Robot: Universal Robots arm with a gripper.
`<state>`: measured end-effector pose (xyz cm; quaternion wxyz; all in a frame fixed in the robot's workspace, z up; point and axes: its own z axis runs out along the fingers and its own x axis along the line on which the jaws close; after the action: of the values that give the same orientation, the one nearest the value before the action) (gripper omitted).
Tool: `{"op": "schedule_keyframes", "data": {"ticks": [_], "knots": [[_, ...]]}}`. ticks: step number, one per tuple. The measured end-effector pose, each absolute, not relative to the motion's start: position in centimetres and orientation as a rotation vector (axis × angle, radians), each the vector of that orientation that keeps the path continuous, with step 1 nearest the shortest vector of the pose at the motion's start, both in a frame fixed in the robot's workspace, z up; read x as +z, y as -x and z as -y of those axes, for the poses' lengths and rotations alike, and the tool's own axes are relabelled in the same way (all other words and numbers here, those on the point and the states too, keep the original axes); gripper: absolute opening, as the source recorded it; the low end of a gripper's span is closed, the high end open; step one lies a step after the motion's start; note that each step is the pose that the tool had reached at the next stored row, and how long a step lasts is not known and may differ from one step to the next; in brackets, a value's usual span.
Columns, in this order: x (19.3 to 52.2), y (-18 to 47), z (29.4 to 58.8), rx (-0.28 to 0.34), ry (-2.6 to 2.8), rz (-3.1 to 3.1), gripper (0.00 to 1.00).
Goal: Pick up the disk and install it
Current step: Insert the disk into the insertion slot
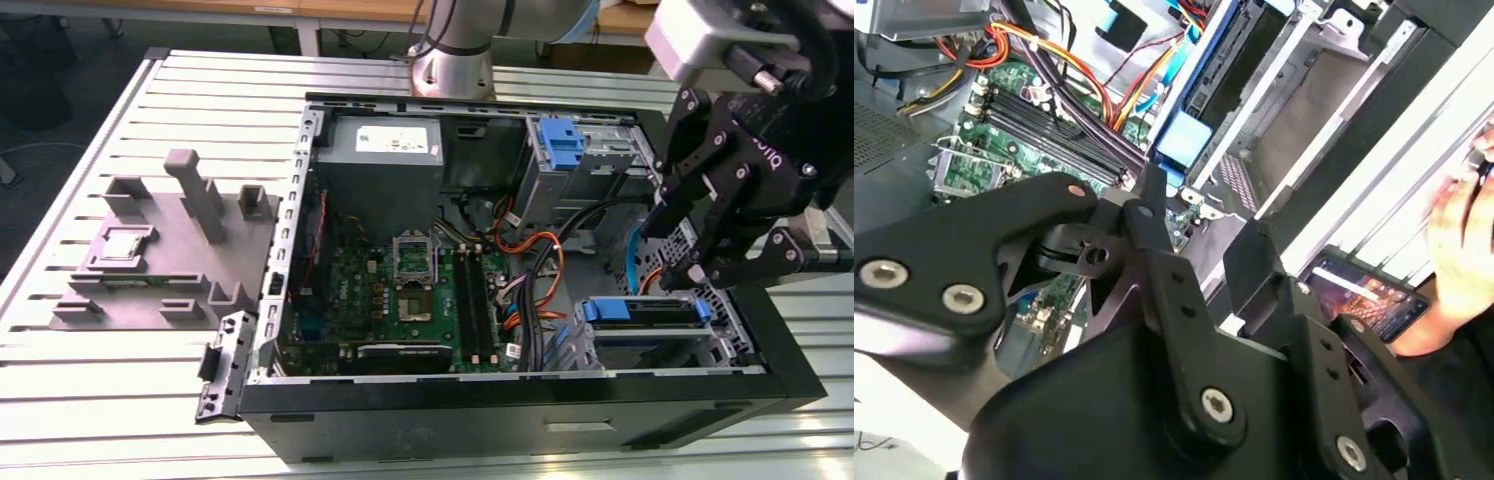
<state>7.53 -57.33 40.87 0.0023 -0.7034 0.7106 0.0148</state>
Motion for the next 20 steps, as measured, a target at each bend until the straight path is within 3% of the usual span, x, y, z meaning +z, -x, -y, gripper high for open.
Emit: {"op": "schedule_keyframes", "data": {"ticks": [3,6,12,20], "knots": [[40.3,-7.5,57.3,0.046,2.207,-2.229,0.5],[39.8,-7.5,57.3,0.045,2.206,-2.229,0.43],[38.7,-7.5,57.3,0.044,2.206,-2.228,0.13],[37.4,-7.5,57.3,0.043,2.206,-2.228,0.1]]}}
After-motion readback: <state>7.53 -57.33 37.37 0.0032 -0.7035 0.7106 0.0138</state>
